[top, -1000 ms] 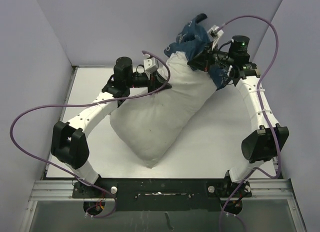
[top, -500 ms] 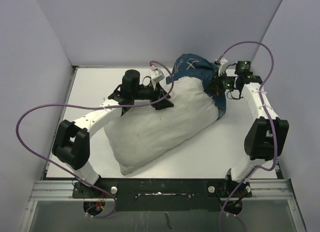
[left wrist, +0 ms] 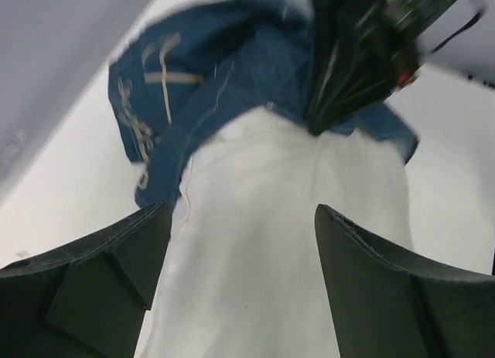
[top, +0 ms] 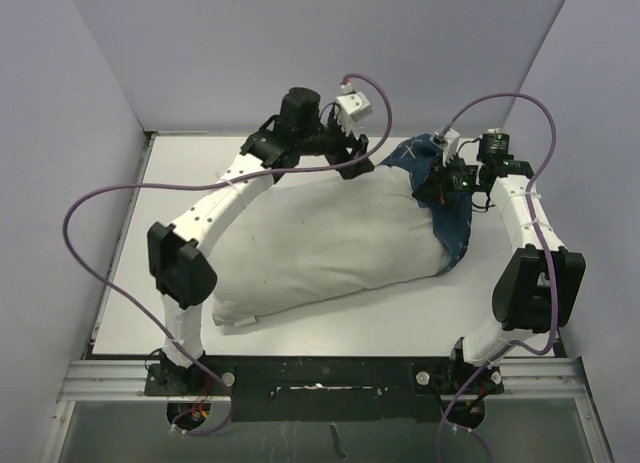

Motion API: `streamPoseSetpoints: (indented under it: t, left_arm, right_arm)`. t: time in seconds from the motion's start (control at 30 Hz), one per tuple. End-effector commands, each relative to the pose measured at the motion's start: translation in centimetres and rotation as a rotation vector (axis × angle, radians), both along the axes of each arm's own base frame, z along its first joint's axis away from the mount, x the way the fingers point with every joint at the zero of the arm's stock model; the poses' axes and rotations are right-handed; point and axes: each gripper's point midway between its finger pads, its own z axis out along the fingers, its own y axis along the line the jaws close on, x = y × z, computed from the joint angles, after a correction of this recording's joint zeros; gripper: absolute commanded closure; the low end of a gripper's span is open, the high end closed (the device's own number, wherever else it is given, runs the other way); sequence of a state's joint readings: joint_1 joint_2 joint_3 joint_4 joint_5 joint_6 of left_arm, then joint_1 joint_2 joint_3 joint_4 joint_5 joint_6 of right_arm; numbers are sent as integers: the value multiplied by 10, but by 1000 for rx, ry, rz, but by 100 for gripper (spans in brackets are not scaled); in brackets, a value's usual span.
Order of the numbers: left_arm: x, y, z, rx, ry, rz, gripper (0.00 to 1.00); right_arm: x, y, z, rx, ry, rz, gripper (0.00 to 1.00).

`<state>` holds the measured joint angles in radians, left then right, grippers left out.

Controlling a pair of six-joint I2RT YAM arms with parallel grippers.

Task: Put the pillow into the pillowcase
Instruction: Stuff the pillow into the pillowcase.

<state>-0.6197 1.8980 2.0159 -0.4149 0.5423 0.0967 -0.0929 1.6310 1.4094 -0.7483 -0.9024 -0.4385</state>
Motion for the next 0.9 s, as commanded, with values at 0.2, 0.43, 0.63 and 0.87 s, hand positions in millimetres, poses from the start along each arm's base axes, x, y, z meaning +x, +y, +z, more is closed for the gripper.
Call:
streamPoseSetpoints:
  t: [0.2, 0.43, 0.63, 0.87]
  left_arm:
    - [16, 7, -126, 142, 342, -138, 25]
    - [-19, 8, -148, 63, 574, -309, 78]
    - [0, -1, -78, -39, 356, -272, 100]
    - [-17, -23, 80, -178, -308, -251, 100]
  right_arm:
    - [-21, 4, 9, 8, -18, 36, 100]
    - [-19, 4, 13, 9, -26, 38, 100]
    - [0, 22, 35, 34, -75, 75, 100]
    - [47, 108, 181, 248, -318, 177, 100]
